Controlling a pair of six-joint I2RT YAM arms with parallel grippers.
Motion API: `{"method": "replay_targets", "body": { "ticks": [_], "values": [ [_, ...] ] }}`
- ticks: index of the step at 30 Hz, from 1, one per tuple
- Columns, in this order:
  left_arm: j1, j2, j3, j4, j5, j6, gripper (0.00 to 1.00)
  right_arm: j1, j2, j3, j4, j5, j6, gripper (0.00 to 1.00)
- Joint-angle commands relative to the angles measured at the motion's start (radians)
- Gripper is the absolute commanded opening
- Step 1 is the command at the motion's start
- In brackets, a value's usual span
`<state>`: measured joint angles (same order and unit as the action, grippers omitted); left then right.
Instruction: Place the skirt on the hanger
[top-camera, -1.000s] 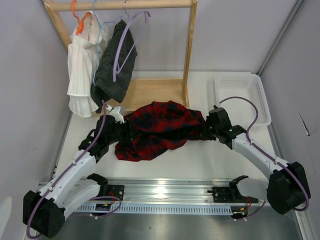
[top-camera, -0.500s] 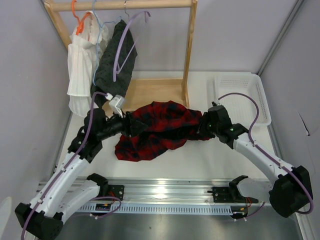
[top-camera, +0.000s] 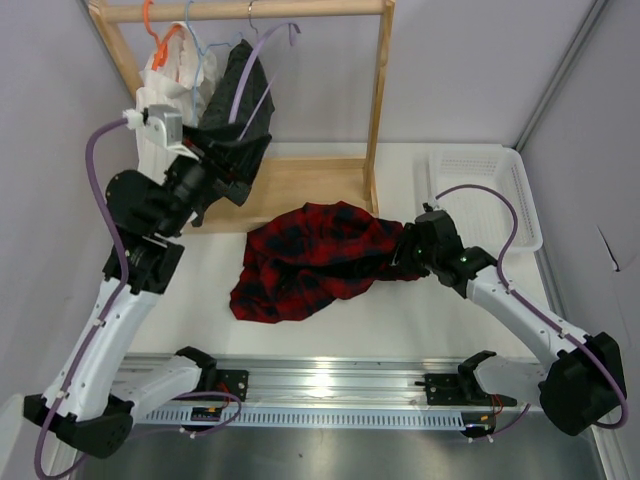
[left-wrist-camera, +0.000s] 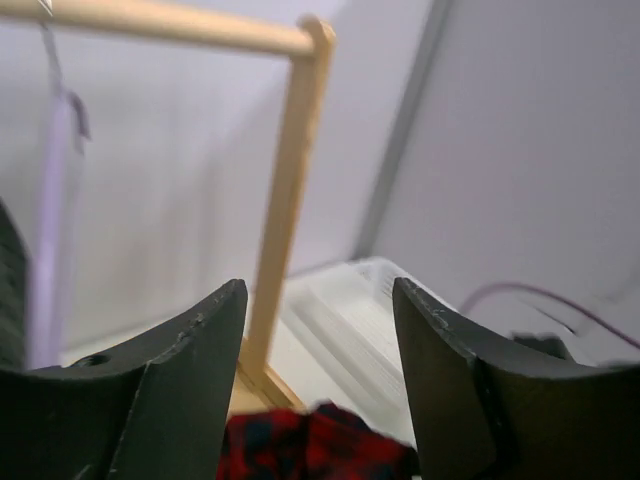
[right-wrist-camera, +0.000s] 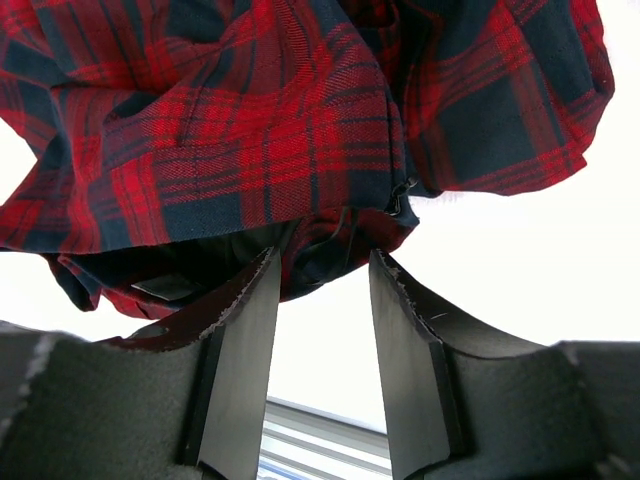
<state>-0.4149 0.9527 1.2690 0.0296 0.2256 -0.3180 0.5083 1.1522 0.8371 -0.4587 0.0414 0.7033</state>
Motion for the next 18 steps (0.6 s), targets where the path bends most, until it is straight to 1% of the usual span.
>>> {"method": "replay_targets", "body": {
  "ticks": [1,2,3,4,5,7,8,11,13,14,15,18],
  "values": [
    [-0.002,0.093,0.136,0.067,-0.182,0.141,0.69,0.006,-0.022,0.049,0.002,0.012,-0.010,0.47],
    [-0.002,0.121,0.206,0.069,-0.213,0.161,0.70,0.006,-0.017,0.054,0.002,0.009,-0.011,0.47],
    [-0.001,0.151,0.233,0.066,-0.267,0.184,0.71,0.006,-0.014,0.056,0.003,0.005,-0.011,0.47],
    [0.004,0.216,0.259,0.063,-0.278,0.232,0.73,0.006,-0.013,0.059,0.003,0.002,-0.013,0.48],
    [0.005,0.247,0.330,0.058,-0.291,0.250,0.73,0.007,-0.014,0.062,0.005,0.000,-0.011,0.48],
    [0.013,0.332,0.399,0.082,-0.340,0.305,0.76,0.006,-0.022,0.063,0.006,0.000,-0.016,0.48],
    [0.022,0.360,0.400,0.082,-0.345,0.312,0.77,0.006,-0.022,0.066,0.005,0.000,-0.018,0.48],
    [0.071,0.483,0.519,0.064,-0.324,0.310,0.78,0.006,-0.023,0.072,0.002,-0.002,-0.016,0.49],
    [0.111,0.546,0.634,-0.005,-0.287,0.286,0.78,0.006,-0.025,0.076,-0.003,-0.003,-0.018,0.49],
    [0.119,0.599,0.667,-0.022,-0.290,0.283,0.77,0.006,-0.028,0.077,-0.005,-0.005,-0.016,0.49],
    [0.131,0.624,0.740,-0.067,-0.290,0.281,0.77,0.006,-0.029,0.082,-0.006,-0.005,-0.016,0.49],
    [0.148,0.702,0.811,-0.106,-0.247,0.284,0.76,0.004,-0.037,0.094,-0.011,-0.005,-0.021,0.49]
  ]
}}
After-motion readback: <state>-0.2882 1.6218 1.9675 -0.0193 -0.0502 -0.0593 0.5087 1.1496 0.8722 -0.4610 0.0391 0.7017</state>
